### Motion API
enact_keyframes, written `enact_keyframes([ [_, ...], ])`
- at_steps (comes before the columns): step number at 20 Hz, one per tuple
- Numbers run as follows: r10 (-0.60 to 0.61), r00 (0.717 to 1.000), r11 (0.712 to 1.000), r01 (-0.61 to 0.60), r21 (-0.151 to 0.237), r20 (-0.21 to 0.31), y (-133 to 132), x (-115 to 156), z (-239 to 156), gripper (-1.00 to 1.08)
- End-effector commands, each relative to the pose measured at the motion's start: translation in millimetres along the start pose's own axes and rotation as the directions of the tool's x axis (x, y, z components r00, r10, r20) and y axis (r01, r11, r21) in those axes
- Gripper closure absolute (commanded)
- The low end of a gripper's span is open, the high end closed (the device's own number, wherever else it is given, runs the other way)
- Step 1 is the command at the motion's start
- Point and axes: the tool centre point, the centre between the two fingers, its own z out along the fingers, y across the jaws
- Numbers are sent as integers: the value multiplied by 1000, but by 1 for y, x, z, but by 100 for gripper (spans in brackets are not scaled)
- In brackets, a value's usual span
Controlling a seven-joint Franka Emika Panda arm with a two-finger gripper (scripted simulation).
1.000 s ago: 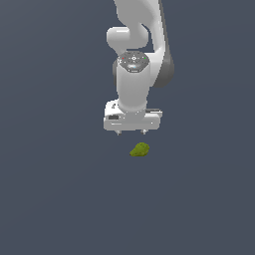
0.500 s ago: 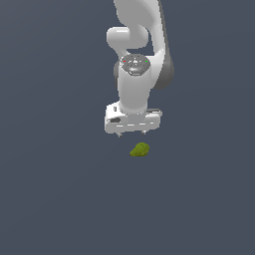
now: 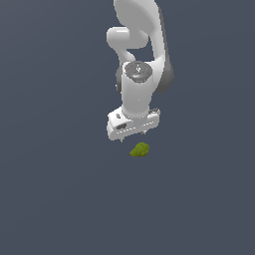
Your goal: Pick up the object and move it to a goal position.
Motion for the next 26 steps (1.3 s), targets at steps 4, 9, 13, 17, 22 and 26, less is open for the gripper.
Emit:
enact_keyframes([
  [4, -164, 986, 986, 164, -4, 1, -4, 1, 11, -92],
  [9, -309, 951, 951, 309, -6, 1, -9, 2, 21, -92],
  [13, -420, 907, 907, 420, -7, 1, -12, 3, 29, -92],
  [17, -525, 851, 851, 525, -8, 0, -16, 4, 37, -92],
  [22, -646, 763, 763, 646, -9, -2, -22, 4, 46, -92],
  [26, -733, 680, 680, 733, -10, -4, -26, 5, 53, -92],
])
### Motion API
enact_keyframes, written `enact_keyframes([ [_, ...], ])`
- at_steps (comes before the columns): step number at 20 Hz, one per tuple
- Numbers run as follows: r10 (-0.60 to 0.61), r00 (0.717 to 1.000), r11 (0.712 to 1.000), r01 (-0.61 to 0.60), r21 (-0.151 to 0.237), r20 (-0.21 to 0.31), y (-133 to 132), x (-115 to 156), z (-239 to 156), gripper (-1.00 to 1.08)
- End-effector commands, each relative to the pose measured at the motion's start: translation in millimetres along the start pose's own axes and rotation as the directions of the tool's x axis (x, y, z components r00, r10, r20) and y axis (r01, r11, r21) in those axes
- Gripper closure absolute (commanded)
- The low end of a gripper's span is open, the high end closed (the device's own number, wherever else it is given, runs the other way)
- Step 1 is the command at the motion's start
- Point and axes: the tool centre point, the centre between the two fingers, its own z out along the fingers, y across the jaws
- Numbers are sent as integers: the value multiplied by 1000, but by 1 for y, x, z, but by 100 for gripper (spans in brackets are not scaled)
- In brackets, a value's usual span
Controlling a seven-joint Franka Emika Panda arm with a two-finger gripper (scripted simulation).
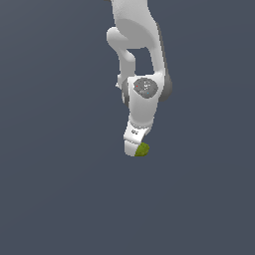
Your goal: Pick up the object and move it to a goal position.
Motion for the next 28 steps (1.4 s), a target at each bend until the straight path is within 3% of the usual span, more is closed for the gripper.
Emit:
enact_keyframes([
  [1, -76, 997, 997, 76, -1, -2, -2, 2, 4, -92],
  [13, -310, 951, 951, 310, -6, -11, -8, 10, 18, -92],
  [28, -343, 939, 939, 343, -7, -13, -10, 11, 38, -92],
])
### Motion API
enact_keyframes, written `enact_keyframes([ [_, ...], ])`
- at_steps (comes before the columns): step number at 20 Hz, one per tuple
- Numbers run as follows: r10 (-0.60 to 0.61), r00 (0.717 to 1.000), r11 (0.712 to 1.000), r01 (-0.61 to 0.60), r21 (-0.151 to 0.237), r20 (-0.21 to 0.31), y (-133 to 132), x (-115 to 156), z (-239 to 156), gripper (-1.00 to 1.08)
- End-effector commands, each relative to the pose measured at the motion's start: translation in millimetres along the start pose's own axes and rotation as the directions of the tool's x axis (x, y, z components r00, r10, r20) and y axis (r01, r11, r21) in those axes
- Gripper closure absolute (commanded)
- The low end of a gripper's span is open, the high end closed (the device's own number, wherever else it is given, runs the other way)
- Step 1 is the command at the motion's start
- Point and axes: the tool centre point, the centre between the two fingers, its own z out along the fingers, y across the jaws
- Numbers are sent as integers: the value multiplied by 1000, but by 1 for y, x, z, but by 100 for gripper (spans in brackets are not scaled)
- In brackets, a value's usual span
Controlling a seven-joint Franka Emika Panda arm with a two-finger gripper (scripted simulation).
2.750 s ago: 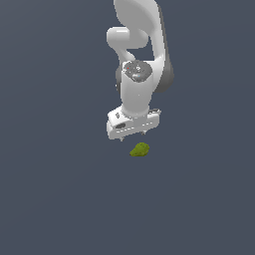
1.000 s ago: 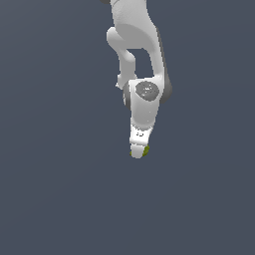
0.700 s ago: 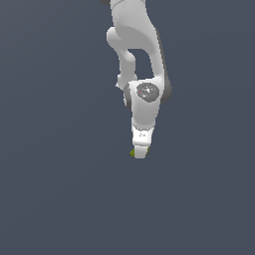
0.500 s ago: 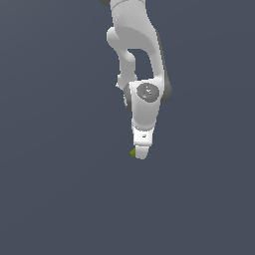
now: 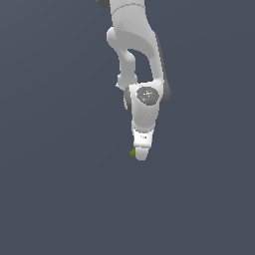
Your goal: Pick up the object and move it to a goal position.
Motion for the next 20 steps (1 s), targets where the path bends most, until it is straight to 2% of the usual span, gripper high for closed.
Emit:
enact_keyframes([
  [1, -2, 1000, 1000, 2, 1, 0, -1, 0, 12, -92],
  [10, -4, 1000, 1000, 4, 1, 0, 0, 0, 39, -92],
  [11, -4, 1000, 1000, 4, 1, 0, 0, 0, 39, 108],
  [20, -4, 1000, 1000, 4, 1, 0, 0, 0, 39, 108],
])
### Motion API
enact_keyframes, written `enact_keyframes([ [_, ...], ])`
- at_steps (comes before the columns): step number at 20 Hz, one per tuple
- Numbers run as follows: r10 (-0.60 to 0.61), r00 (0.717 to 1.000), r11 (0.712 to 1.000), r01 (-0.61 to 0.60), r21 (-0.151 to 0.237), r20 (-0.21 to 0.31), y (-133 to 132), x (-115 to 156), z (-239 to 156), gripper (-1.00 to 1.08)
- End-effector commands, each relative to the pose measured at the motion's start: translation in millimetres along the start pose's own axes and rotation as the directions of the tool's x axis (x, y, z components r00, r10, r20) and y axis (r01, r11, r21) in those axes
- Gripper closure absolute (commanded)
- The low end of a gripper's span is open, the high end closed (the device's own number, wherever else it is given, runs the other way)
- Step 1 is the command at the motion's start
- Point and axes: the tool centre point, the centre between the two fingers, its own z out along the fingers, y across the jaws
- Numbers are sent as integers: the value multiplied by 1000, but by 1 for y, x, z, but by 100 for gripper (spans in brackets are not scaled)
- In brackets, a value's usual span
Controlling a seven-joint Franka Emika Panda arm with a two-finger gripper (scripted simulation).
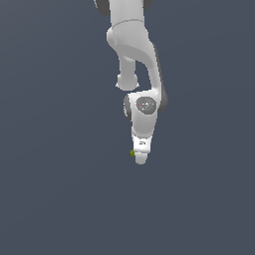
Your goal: Pick up the object and move it to a goal position.
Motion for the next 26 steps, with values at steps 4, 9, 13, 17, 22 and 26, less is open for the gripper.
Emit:
enact_keyframes([
  [4, 0, 1000, 1000, 0, 0, 0, 0, -1, -2, 108],
  [9, 0, 1000, 1000, 0, 0, 0, -2, -8, -16, 108],
  [13, 0, 1000, 1000, 0, 0, 1, -5, -17, -36, 108],
  [17, -1, 1000, 1000, 1, 0, 1, -9, -30, -64, 108],
  [22, -1, 1000, 1000, 1, 1, 1, -16, -51, -112, 108],
  [26, -2, 1000, 1000, 2, 1, 0, -22, -71, -157, 108],
])
